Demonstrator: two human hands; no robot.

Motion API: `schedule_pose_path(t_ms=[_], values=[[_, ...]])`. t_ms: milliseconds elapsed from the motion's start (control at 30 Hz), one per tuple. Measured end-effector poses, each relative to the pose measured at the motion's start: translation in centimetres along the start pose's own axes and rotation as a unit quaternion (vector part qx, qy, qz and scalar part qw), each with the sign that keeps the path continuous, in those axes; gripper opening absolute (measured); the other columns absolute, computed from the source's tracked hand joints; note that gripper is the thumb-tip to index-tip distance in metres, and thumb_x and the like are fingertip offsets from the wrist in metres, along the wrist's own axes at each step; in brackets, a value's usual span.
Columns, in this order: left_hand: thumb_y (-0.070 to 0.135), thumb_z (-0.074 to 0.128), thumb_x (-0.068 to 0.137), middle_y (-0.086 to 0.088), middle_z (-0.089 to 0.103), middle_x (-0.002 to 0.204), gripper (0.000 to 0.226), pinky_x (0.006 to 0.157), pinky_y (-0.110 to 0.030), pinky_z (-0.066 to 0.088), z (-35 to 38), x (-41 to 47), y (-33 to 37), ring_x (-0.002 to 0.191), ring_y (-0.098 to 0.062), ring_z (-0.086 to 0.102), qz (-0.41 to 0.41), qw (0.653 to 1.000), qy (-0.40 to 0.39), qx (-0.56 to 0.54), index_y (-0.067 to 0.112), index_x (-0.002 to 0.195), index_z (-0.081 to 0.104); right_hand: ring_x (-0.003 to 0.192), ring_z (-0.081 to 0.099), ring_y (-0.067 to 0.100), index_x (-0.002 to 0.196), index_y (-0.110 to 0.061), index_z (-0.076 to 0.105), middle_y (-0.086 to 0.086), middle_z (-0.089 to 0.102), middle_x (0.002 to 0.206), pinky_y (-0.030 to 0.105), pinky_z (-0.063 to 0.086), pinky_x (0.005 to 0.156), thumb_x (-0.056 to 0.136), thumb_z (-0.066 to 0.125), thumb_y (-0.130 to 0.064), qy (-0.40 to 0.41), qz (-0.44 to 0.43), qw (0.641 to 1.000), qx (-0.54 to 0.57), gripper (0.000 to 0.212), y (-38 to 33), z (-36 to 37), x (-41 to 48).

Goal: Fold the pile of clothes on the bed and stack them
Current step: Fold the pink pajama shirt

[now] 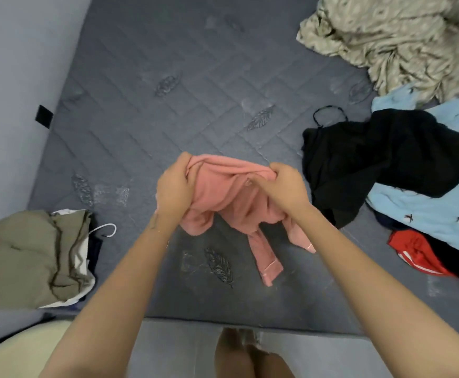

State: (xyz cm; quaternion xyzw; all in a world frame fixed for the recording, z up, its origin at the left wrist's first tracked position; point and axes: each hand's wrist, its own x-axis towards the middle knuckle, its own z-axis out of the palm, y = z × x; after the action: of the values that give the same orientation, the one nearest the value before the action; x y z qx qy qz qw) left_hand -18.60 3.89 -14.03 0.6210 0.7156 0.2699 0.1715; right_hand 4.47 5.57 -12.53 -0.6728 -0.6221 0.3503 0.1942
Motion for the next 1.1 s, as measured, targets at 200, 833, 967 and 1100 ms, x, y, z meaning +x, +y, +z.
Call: schedule_pose_path(t_ms=[200,833,967,1100], values=[[0.032,0.055,0.097,0.002,0.051,0.066,0.026,0.059,-0.032,0.027,-7.4,2.9,3.2,0.065,-0.026,0.048,0.021,0.998,0.048,-0.042,0.017,0.078,0.047,0.058,0.041,0.016,0.065,-0.006,0.05,0.003,0.04,0.057,0.033,0.033,0.057,0.082,0.073,-0.04,0.016,0.0,0.986,0.166,0.044,-7.5,-3.7,0.4],[0.011,0.049,0.101,-0.007,0.047,0.066,0.034,0.061,-0.025,0.03,-13.0,5.2,-8.1,0.066,-0.01,0.042,-0.047,0.983,-0.073,-0.16,0.002,0.068,0.055,0.061,0.029,0.017,0.062,-0.01,0.044,0.01,0.032,0.062,0.034,0.026,0.056,0.087,0.066,-0.048,-0.04,0.064,0.995,0.069,0.051,-14.3,7.0,-0.7],[0.002,0.053,0.097,0.012,0.036,0.06,0.03,0.056,-0.013,0.032,-10.7,2.8,-10.1,0.052,0.005,0.038,-0.028,0.972,-0.177,-0.152,0.016,0.071,0.047,0.063,0.037,0.025,0.055,-0.014,0.032,0.007,0.037,0.054,0.035,0.027,0.055,0.089,0.065,-0.042,-0.058,0.128,0.99,-0.026,0.055,-10.7,10.8,-2.3],[0.009,0.055,0.098,0.016,0.03,0.061,0.043,0.055,-0.02,0.024,-6.6,-1.6,-12.7,0.058,-0.003,0.025,-0.008,0.939,-0.312,-0.142,0.028,0.062,0.04,0.069,0.045,0.029,0.053,-0.019,0.037,0.005,0.045,0.06,0.032,0.03,0.06,0.091,0.062,-0.036,-0.094,0.191,0.975,-0.072,0.049,-5.3,13.8,-4.5]])
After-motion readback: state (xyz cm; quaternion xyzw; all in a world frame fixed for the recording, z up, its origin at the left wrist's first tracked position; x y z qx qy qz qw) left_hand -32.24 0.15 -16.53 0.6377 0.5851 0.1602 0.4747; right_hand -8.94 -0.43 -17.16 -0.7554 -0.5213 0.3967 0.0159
